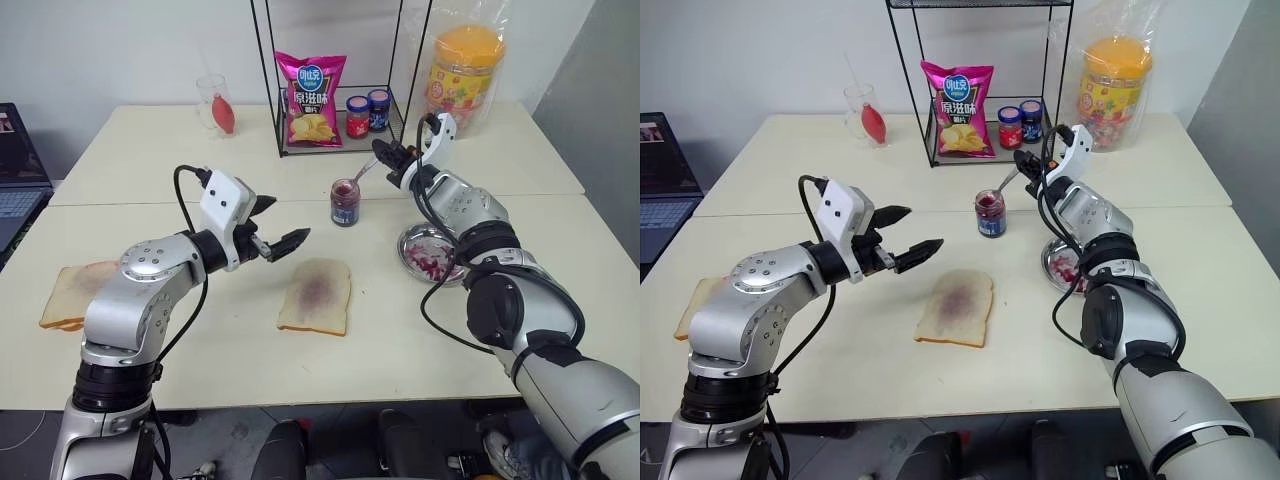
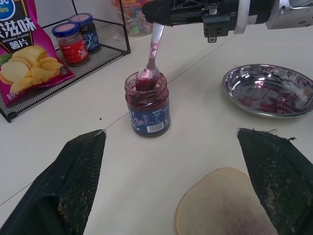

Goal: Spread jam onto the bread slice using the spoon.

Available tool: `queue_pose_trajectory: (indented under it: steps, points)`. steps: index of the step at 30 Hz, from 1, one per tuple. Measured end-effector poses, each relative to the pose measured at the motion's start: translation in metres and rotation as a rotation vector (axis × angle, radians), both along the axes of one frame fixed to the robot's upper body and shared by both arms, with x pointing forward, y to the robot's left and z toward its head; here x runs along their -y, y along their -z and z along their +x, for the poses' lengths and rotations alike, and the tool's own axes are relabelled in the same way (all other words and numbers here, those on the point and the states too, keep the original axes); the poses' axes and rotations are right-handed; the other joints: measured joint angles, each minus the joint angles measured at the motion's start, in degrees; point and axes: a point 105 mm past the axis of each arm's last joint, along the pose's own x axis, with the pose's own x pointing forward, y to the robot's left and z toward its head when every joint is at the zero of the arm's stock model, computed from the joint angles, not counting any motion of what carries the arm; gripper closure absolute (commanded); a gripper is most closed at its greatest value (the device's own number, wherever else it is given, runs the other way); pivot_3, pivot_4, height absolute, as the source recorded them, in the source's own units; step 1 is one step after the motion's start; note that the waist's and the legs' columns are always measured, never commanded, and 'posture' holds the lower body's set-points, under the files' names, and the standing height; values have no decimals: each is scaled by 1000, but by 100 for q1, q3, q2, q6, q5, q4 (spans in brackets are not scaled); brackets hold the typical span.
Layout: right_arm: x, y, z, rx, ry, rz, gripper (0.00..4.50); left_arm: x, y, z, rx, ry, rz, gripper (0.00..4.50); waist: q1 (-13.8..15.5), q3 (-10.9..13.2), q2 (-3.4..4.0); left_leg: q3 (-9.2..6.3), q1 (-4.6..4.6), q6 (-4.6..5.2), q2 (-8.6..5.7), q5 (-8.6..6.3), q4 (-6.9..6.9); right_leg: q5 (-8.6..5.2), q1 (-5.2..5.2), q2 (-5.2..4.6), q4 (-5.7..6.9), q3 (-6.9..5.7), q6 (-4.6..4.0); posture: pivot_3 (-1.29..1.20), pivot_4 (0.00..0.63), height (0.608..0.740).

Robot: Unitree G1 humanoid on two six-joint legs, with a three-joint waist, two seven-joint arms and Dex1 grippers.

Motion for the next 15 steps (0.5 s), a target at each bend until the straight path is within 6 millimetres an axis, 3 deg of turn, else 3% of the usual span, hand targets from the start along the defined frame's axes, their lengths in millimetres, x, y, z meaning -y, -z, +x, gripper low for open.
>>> queue_pose_trajectory:
  steps: [15]
  points:
    - [1, -3, 0, -38, -2, 83, 4488, 0, -2, 0, 2, -1, -8, 0, 4, 0, 0, 0, 0, 0, 0, 0, 0, 0, 0, 0, 0, 0, 0, 0, 150, 740]
